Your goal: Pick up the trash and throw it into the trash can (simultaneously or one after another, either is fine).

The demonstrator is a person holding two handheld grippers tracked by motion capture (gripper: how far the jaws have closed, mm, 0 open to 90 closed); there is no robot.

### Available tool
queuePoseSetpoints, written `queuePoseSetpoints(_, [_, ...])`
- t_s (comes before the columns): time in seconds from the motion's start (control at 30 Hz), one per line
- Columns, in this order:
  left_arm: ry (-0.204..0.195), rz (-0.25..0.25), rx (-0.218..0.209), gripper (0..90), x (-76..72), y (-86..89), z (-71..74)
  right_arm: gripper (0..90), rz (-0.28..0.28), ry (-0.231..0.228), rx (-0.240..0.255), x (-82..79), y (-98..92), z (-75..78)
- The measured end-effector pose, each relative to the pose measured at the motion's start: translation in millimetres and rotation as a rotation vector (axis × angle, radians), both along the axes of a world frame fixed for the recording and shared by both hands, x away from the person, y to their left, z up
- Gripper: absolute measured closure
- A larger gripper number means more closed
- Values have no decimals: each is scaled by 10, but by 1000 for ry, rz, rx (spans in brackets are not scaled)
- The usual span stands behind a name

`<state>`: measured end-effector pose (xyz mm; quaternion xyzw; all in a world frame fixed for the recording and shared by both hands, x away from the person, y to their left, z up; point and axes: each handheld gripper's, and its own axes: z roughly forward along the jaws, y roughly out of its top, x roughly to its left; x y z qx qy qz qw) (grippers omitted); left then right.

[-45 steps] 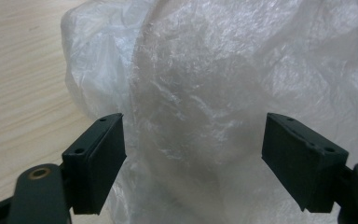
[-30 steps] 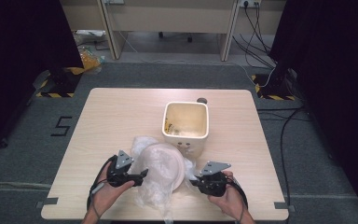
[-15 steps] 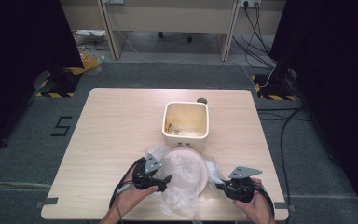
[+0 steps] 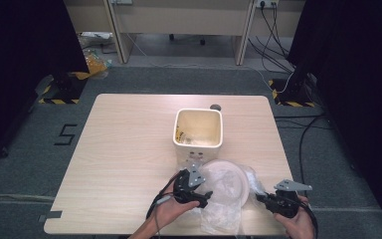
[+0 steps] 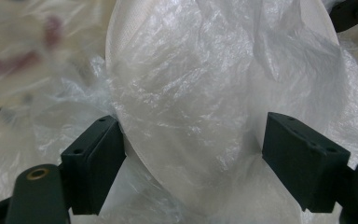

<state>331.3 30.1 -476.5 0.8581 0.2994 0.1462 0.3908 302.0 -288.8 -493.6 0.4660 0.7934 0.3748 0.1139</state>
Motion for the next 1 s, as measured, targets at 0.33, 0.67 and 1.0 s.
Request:
queuePoseSetpoints(0.33, [6, -21, -9, 199, 86, -316, -8, 826, -65, 13, -25, -52, -212, -30])
queuePoseSetpoints(0.67, [16, -38, -23, 200, 116, -492, -26, 827, -108, 14, -34, -111, -346, -1])
queuePoseSetpoints(1.0, [20, -42, -33, 198, 152, -622, -39, 557, -192, -40, -33, -177, -446, 94])
